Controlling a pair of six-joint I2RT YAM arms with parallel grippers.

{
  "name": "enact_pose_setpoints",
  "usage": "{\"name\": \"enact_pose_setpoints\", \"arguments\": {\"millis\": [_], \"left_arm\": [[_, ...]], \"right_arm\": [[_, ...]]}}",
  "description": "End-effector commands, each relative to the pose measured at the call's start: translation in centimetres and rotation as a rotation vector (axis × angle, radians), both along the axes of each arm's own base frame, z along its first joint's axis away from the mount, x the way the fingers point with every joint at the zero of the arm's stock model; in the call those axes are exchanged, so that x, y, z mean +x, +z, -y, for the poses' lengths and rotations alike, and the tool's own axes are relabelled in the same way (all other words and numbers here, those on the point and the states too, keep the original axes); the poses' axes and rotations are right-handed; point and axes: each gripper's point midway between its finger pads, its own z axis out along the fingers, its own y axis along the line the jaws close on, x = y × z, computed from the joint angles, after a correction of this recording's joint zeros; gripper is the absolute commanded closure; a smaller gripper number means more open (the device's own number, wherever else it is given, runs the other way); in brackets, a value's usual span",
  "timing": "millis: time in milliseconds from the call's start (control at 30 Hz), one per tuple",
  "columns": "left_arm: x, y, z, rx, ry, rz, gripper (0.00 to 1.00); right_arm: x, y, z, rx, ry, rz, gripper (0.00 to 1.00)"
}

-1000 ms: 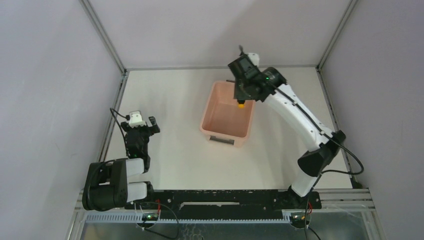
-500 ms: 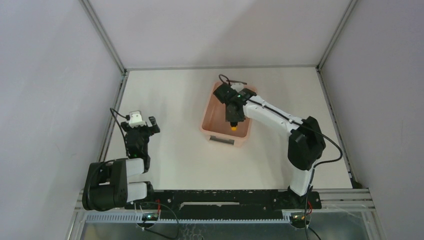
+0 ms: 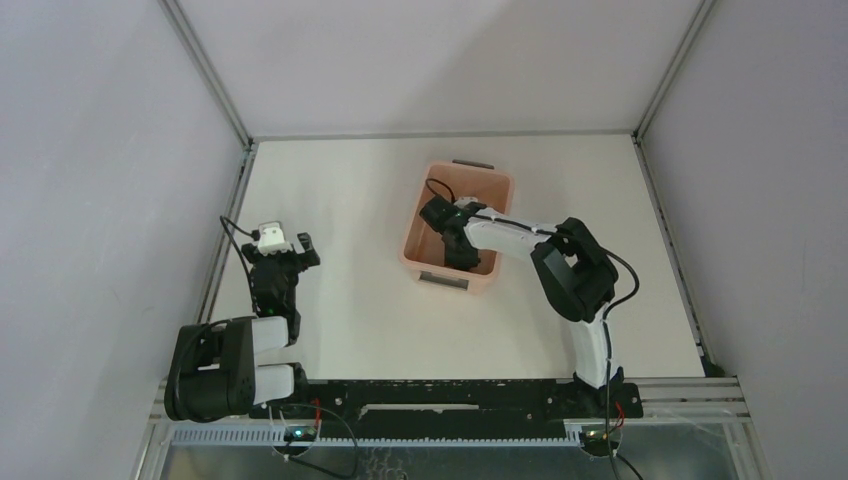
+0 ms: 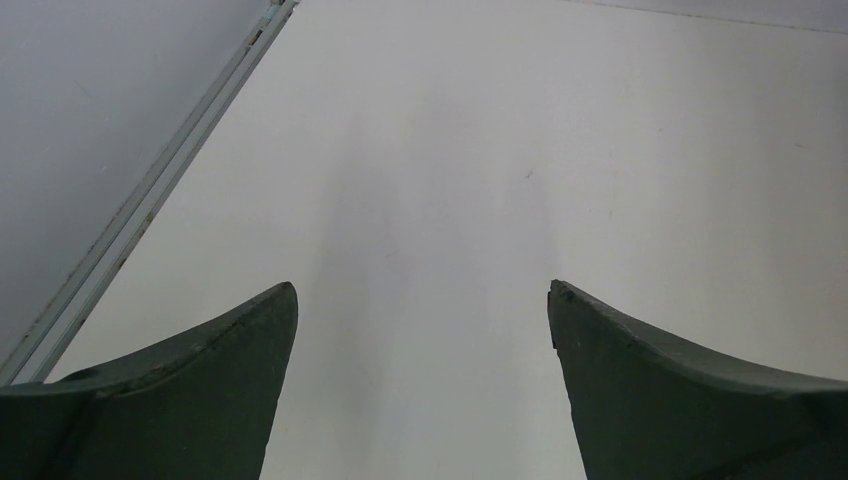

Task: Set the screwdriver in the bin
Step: Place the screwdriver in the bin, then reset both arms

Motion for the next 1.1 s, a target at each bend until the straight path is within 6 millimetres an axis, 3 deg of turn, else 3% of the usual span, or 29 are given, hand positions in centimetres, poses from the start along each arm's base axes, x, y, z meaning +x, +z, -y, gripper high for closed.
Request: {"name": "enact_pose_setpoints", "arguments": {"millis": [0, 100, 233, 500, 567, 633, 800, 1067], "left_arm": [[1.2, 3.1, -0.1, 0.024, 0.003, 0.089, 0.00], [1.2, 3.1, -0.1, 0.024, 0.003, 0.088, 0.00], [1.2, 3.1, -0.1, 0.024, 0.004, 0.088, 0.00], [1.2, 3.1, -0.1, 0.024, 0.003, 0.088, 0.00], [1.2, 3.1, -0.1, 0.024, 0.004, 0.087, 0.00], [1.2, 3.1, -0.2, 0.024, 0.004, 0.087, 0.00], [1.2, 3.1, -0.2, 0.024, 0.004, 0.088, 0.00], [1.2, 3.1, -0.1, 0.024, 0.004, 0.088, 0.00]], "right_arm": [[0.9, 0.1, -0.9, 0.036, -0.038, 0.037, 0.74], [1.0, 1.0, -0.5, 0.032, -0.045, 0.051, 0.61], [1.1, 3.9, -0.3, 0.040, -0.047, 0.084, 0.44], [1.6, 14.1, 0.0, 0.100, -0.005, 0.262, 0.21], [1.7, 16.3, 0.6, 0.098, 0.006, 0.303, 0.04], [1.6, 18.3, 1.4, 0.091, 0.025, 0.343, 0.01], [1.7, 21.2, 6.5, 0.016, 0.033, 0.403, 0.00], [1.4, 22.2, 20.4, -0.072, -0.175, 0.405, 0.00]]}}
